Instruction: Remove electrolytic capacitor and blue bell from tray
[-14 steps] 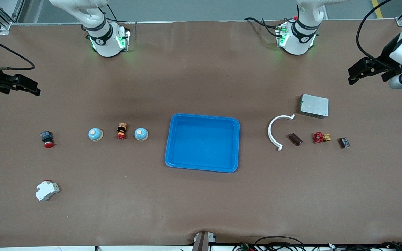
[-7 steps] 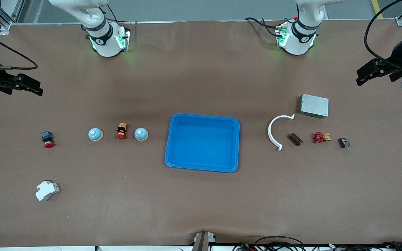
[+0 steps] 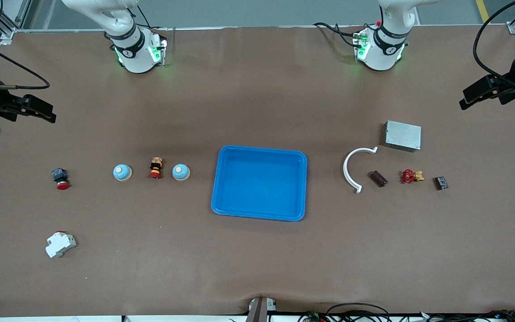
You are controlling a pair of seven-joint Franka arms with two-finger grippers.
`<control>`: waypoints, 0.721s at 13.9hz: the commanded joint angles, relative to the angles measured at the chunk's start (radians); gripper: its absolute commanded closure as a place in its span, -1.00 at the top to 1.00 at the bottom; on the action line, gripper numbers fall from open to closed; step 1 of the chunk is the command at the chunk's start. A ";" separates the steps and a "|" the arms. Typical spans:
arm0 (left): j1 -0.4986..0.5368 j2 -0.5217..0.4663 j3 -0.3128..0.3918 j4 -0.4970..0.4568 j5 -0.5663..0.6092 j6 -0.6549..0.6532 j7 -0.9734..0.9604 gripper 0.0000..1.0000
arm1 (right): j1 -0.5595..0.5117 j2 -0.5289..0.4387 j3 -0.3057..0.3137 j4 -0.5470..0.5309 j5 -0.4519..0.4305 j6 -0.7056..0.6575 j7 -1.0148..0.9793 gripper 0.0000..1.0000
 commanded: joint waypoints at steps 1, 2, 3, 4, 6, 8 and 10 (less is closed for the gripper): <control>0.003 -0.022 -0.057 -0.014 0.054 -0.008 0.004 1.00 | 0.016 -0.009 -0.011 0.000 -0.013 0.006 -0.009 1.00; 0.004 -0.021 -0.067 -0.014 0.062 -0.008 -0.004 1.00 | 0.019 -0.009 -0.009 0.000 -0.008 0.016 -0.009 1.00; 0.004 -0.018 -0.067 -0.009 0.062 -0.008 -0.004 1.00 | 0.023 -0.009 -0.009 0.003 -0.008 0.016 -0.009 1.00; 0.009 -0.016 -0.067 -0.005 0.062 -0.008 0.003 1.00 | 0.025 -0.009 -0.009 0.003 -0.010 0.015 -0.007 1.00; 0.010 -0.018 -0.064 -0.003 0.060 -0.008 0.008 1.00 | 0.017 -0.010 -0.012 0.003 -0.002 0.015 0.005 1.00; 0.009 -0.019 -0.067 -0.005 0.060 -0.009 -0.007 1.00 | 0.022 -0.009 -0.012 0.005 -0.017 0.007 0.005 1.00; 0.010 -0.016 -0.067 -0.005 0.060 -0.008 -0.009 1.00 | 0.017 -0.009 -0.012 0.005 -0.021 0.006 0.005 1.00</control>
